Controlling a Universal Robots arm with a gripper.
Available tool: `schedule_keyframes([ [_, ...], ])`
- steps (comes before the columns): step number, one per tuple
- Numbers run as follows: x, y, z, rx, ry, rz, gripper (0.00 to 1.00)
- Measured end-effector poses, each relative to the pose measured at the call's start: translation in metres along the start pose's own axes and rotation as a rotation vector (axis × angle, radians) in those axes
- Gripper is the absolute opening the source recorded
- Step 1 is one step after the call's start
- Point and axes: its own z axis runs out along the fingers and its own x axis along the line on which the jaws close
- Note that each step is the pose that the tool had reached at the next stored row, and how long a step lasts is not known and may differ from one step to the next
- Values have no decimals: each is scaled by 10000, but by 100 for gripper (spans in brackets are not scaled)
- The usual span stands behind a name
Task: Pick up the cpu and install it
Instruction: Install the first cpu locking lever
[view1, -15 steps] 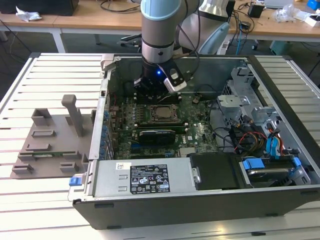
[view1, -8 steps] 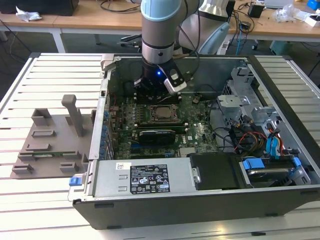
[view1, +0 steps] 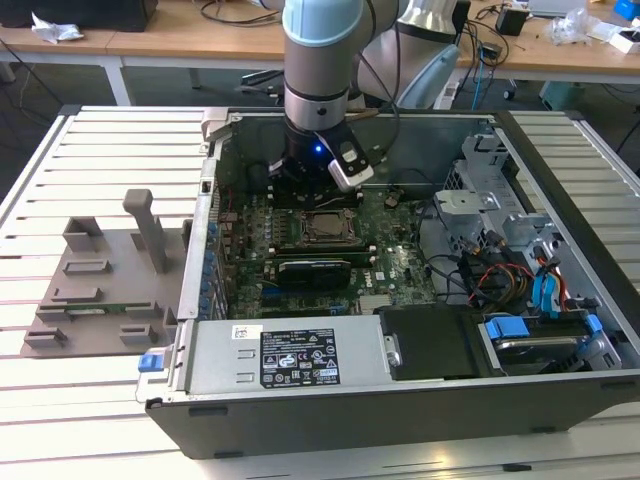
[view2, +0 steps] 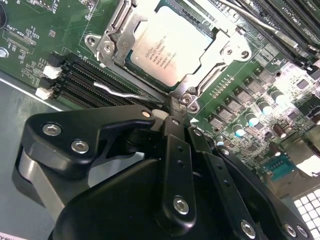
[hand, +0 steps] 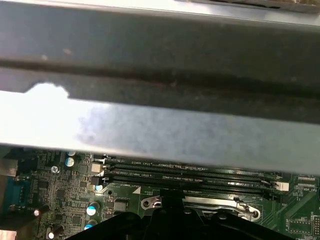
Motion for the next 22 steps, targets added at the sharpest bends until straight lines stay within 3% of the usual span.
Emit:
schedule_keyframes([
  [7,-22,-2,13,0,-1,-3,11],
  [12,-29,39,7,-3,-2,-7,11],
  [14,-126,45,9,-9,54,-1,11],
  [15,-303,27,19,-28,196,10,11],
  [16,-354,21,28,-30,237,12,11],
  [22,-409,15,34,-31,255,15,11],
])
